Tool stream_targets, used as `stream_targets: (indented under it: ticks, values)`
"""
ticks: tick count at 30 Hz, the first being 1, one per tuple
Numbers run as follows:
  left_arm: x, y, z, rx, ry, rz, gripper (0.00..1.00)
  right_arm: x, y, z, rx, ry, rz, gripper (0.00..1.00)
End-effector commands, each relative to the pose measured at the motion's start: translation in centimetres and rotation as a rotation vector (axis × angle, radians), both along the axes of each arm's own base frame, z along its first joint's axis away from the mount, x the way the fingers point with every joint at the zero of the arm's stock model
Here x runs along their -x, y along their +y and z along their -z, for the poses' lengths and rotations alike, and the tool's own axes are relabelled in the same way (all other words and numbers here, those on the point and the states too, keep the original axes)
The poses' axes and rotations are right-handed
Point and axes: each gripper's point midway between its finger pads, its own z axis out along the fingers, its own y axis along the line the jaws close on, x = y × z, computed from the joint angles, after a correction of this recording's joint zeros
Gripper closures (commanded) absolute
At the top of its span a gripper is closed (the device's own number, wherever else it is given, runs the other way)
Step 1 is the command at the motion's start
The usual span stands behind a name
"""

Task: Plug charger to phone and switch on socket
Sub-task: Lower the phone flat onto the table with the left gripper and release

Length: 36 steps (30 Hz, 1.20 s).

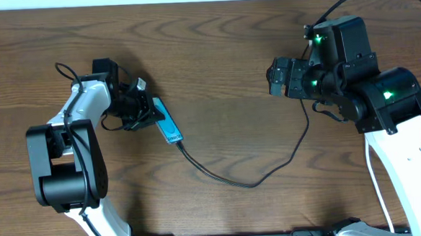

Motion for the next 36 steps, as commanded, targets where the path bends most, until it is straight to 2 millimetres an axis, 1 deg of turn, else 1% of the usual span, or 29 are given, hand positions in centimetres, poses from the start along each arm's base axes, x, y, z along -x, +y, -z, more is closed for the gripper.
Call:
stream_targets:
  ticks: [1, 8, 10, 13, 14, 17, 22, 26, 30, 36]
  values:
    - [0.32, 0.02, -0.26, -0.015, -0.024, 0.021, 0.93, 0.21, 0.02, -0.51, 0.009, -0.016, -0.007, 0.01]
    - [0.33, 0.01, -0.25, -0.015, -0.024, 0.022, 0.92, 0.25, 0.01, -0.47, 0.009, -0.014, -0.007, 0.01]
    - [0.33, 0.01, -0.25, -0.015, -0.024, 0.022, 0.87, 0.24, 0.01, -0.48, 0.009, -0.014, -0.007, 0.01]
    - [0.34, 0.01, -0.25, -0.015, -0.023, 0.022, 0.83, 0.24, 0.01, -0.48, 0.009, -0.014, -0.007, 0.01]
    - [0.34, 0.01, -0.25, -0.015, -0.023, 0.022, 0.78, 0.24, 0.01, -0.48, 0.009, -0.014, -0.007, 0.01]
    - [0.34, 0.01, -0.25, -0.015, -0.023, 0.022, 0.75, 0.24, 0.01, -0.48, 0.009, -0.014, -0.007, 0.01]
    - [0.36, 0.01, -0.25, -0.015, -0.022, 0.022, 0.67, 0.24, 0.01, -0.48, 0.009, -0.014, -0.007, 0.01]
    - [0.57, 0.0, -0.25, -0.014, -0.012, 0.022, 0.57, 0.24, 0.01, -0.48, 0.009, -0.014, -0.007, 0.01]
    - [0.74, -0.01, -0.25, -0.014, -0.005, 0.022, 0.55, 0.24, 0.01, -0.48, 0.009, -0.014, -0.007, 0.01]
    - [1.08, -0.03, -0.25, -0.013, 0.009, 0.025, 0.55, 0.24, 0.01, -0.48, 0.01, -0.014, -0.007, 0.01]
